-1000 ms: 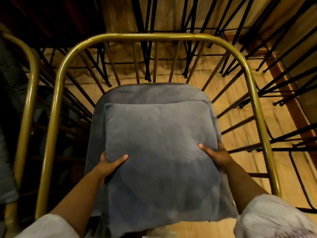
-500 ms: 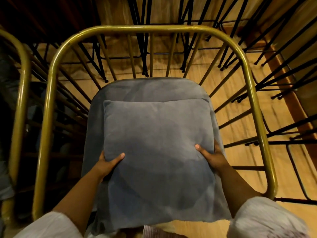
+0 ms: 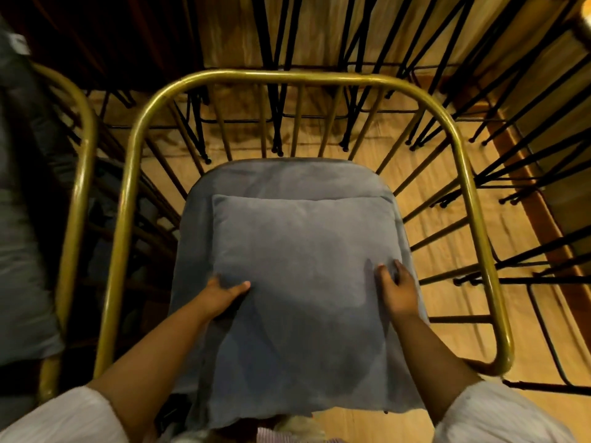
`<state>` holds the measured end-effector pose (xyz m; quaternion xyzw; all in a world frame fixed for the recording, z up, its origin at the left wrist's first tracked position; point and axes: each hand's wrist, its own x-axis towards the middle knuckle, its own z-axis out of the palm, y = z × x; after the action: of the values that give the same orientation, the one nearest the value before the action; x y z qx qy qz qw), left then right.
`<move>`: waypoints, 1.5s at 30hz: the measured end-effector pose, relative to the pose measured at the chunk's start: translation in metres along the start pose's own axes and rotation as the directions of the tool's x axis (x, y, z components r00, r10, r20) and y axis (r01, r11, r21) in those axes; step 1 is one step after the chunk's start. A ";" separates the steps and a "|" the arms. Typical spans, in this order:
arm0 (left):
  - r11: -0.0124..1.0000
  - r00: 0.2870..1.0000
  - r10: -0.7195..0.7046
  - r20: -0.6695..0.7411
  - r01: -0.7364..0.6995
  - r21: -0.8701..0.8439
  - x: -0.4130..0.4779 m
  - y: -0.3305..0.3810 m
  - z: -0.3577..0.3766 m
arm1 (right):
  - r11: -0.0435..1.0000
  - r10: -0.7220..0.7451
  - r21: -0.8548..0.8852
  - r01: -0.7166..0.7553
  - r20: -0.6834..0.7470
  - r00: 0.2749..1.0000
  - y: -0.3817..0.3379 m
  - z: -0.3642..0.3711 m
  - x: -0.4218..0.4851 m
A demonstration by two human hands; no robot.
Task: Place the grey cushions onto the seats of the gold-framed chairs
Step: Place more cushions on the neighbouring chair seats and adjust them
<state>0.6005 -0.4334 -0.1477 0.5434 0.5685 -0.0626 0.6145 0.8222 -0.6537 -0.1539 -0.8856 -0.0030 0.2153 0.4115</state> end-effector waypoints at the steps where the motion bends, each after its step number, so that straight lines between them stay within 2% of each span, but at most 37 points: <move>1: 0.998 0.998 0.065 0.004 -0.065 0.027 -0.006 0.006 -0.003 | 0.999 -0.029 -0.014 0.029 -0.011 1.000 -0.010 0.005 -0.006; 5: 0.946 0.946 0.319 -0.065 -0.313 0.083 -0.040 0.037 -0.036 | 0.971 -0.235 -0.028 0.239 0.097 0.967 -0.070 0.050 -0.039; 9: 0.890 0.872 0.454 -0.182 -0.451 0.063 -0.072 0.051 -0.103 | 0.928 -0.371 0.101 0.358 0.222 0.902 -0.141 0.111 -0.090; 11: 0.859 0.818 0.510 -0.265 -0.501 0.107 -0.086 0.050 -0.145 | 0.912 -0.411 0.152 0.382 0.307 0.859 -0.175 0.143 -0.122; 14: 0.814 0.707 0.565 -0.426 -0.563 0.145 -0.105 0.040 -0.223 | 0.880 -0.474 0.232 0.414 0.367 0.801 -0.219 0.205 -0.171; 17: 0.807 0.622 0.548 -0.559 -0.569 0.157 -0.112 0.022 -0.310 | 0.875 -0.484 0.254 0.413 0.450 0.750 -0.256 0.270 -0.214; 19: 0.845 0.604 0.491 -0.628 -0.506 0.174 -0.108 -0.001 -0.373 | 0.889 -0.458 0.276 0.366 0.521 0.720 -0.281 0.313 -0.241; 23: 0.932 0.615 0.361 -0.701 -0.254 0.257 -0.091 -0.053 -0.469 | 0.921 -0.389 0.251 0.298 0.634 0.669 -0.321 0.383 -0.281; 25: 0.952 0.629 0.307 -0.715 -0.186 0.244 -0.083 -0.071 -0.503 | 0.922 -0.387 0.263 0.284 0.618 0.685 -0.333 0.409 -0.289; 27: 0.965 0.686 0.259 -0.680 -0.166 0.201 -0.070 -0.082 -0.530 | 0.926 -0.377 0.266 0.270 0.580 0.722 -0.338 0.423 -0.290; 29: 0.980 0.736 0.193 -0.649 -0.178 0.089 -0.057 -0.090 -0.553 | 0.933 -0.358 0.253 0.258 0.551 0.754 -0.337 0.435 -0.287; 33: 0.937 0.770 0.085 -0.632 -0.277 -0.212 -0.042 -0.094 -0.572 | 0.948 -0.317 0.207 0.241 0.568 0.759 -0.332 0.442 -0.278; 35: 0.914 0.805 0.014 -0.593 -0.250 -0.318 -0.035 -0.098 -0.582 | 0.957 -0.289 0.188 0.221 0.568 0.771 -0.327 0.445 -0.272; 39: 0.865 0.895 0.000 -0.447 -0.224 -0.448 -0.031 -0.102 -0.592 | 0.963 -0.265 0.184 0.196 0.546 0.795 -0.319 0.450 -0.264; 42: 0.850 0.895 0.033 -0.444 -0.258 -0.459 -0.033 -0.096 -0.585 | 0.967 -0.246 0.202 0.158 0.553 0.796 -0.318 0.448 -0.264; 45: 0.842 0.880 0.058 -0.471 -0.297 -0.451 -0.051 -0.091 -0.578 | 0.958 -0.241 0.279 0.073 0.638 0.731 -0.328 0.433 -0.270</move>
<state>0.1550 -0.0699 -0.0259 0.4126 0.6336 0.2730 0.5947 0.4672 -0.1714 -0.0580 -0.6917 -0.1994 0.4798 0.5016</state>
